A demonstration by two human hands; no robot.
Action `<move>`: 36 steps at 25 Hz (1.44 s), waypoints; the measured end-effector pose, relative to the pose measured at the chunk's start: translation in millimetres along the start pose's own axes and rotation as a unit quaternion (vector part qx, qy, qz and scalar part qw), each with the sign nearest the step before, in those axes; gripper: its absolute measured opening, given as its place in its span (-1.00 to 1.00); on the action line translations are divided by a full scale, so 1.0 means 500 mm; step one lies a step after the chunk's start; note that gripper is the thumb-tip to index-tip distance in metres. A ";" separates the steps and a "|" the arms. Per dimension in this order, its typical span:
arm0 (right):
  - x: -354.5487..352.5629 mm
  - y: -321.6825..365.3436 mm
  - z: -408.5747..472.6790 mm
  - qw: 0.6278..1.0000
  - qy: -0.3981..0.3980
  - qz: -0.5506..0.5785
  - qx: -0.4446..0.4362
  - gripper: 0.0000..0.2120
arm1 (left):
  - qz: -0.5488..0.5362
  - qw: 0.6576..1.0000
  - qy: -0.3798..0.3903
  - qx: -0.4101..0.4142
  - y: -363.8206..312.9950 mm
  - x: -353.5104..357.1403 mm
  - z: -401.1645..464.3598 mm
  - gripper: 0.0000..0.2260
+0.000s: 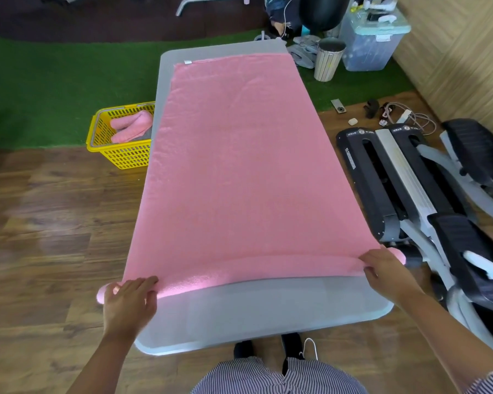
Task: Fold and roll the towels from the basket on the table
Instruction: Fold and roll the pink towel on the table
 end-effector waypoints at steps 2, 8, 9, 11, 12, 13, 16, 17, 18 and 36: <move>0.006 0.000 0.001 1.000 0.000 -0.018 -0.010 -0.73 | -0.020 1.000 0.000 -0.007 0.007 0.000 -0.003 -0.61; 0.011 0.000 -0.006 0.998 -0.062 0.026 0.008 -0.69 | -0.064 0.995 -0.061 -0.035 0.017 0.003 -0.006 -0.65; 0.014 -0.002 -0.010 0.998 -0.064 0.025 0.009 -0.69 | -0.064 0.996 -0.062 -0.022 0.022 0.013 -0.007 -0.64; 0.022 -0.007 -0.012 0.998 -0.063 0.025 -0.005 -0.68 | -0.066 0.997 -0.044 -0.006 0.029 0.026 -0.007 -0.63; 0.023 -0.007 -0.011 0.998 -0.060 0.025 -0.013 -0.68 | -0.066 0.997 -0.032 -0.004 0.028 0.028 -0.005 -0.64; 0.023 -0.006 -0.009 0.998 -0.054 0.026 -0.013 -0.68 | -0.065 0.997 -0.028 -0.003 0.028 0.032 -0.003 -0.65; 0.016 -0.004 0.003 0.999 -0.020 0.028 0.010 -0.74 | -0.040 0.999 -0.024 -0.017 0.016 0.014 0.001 -0.68; 0.014 -0.003 0.006 1.000 -0.005 0.023 0.008 -0.75 | -0.029 0.999 -0.025 -0.018 0.014 0.010 0.000 -0.64; 0.012 -0.002 0.008 1.000 0.007 0.018 0.003 -0.76 | -0.026 0.999 -0.018 -0.022 0.011 0.003 0.000 -0.62; 0.024 0.063 0.000 0.998 -0.008 0.061 -0.013 -0.63 | 0.005 1.000 -0.020 0.016 0.054 -0.014 -0.041 -0.66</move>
Point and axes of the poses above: each hand's wrist, its own z-axis towards the middle knuckle, its own x-axis out of the palm, y = z × x, the point moved 2 cm from there along z, towards the middle knuckle, and after that the axes turned 13 degrees about x, right-handed, at the moved point
